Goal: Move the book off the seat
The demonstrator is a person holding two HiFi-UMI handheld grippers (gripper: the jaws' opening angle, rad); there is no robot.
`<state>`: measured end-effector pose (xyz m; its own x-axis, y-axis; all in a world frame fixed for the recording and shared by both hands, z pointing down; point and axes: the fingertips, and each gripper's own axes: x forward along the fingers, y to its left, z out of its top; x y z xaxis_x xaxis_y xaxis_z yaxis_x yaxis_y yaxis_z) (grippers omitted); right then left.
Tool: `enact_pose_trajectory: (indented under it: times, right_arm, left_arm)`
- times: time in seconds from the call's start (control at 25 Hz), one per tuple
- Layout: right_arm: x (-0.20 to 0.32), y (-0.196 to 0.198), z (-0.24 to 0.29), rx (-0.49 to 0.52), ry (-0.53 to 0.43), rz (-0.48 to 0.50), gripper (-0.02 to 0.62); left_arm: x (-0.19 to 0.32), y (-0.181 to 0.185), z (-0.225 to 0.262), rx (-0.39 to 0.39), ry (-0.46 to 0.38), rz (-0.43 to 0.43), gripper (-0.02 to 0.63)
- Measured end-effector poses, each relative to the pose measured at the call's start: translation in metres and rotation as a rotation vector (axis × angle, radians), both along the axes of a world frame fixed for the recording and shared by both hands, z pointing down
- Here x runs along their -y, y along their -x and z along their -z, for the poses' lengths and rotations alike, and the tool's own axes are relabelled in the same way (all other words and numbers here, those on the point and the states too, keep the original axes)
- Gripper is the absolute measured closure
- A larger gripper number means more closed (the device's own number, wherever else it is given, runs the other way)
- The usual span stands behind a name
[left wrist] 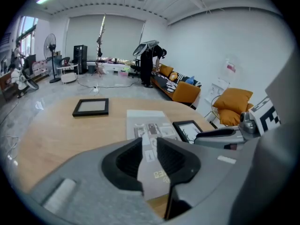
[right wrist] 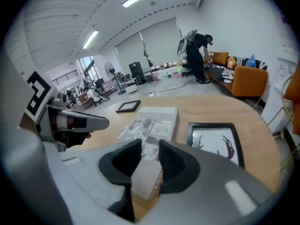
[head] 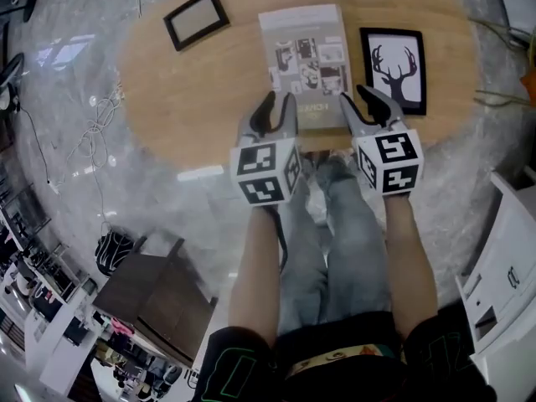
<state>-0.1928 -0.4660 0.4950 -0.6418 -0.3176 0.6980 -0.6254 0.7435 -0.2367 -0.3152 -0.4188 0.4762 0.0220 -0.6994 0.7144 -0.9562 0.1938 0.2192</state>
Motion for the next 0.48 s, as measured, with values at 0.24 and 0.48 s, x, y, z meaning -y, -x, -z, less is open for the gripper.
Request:
enact_pose_trajectory:
  times: [0.24, 0.48]
  right_arm:
    - [-0.015, 0.023, 0.062, 0.028, -0.053, 0.129, 0.591]
    - [-0.013, 0.058, 0.16, 0.233, -0.014, 0.051, 0.592]
  left_arm:
    - [-0.011, 0.009, 0.051, 0.008, 0.003, 0.042, 0.597]
    - [-0.009, 0.041, 0.146, 0.002, -0.13, 0.101, 0.595]
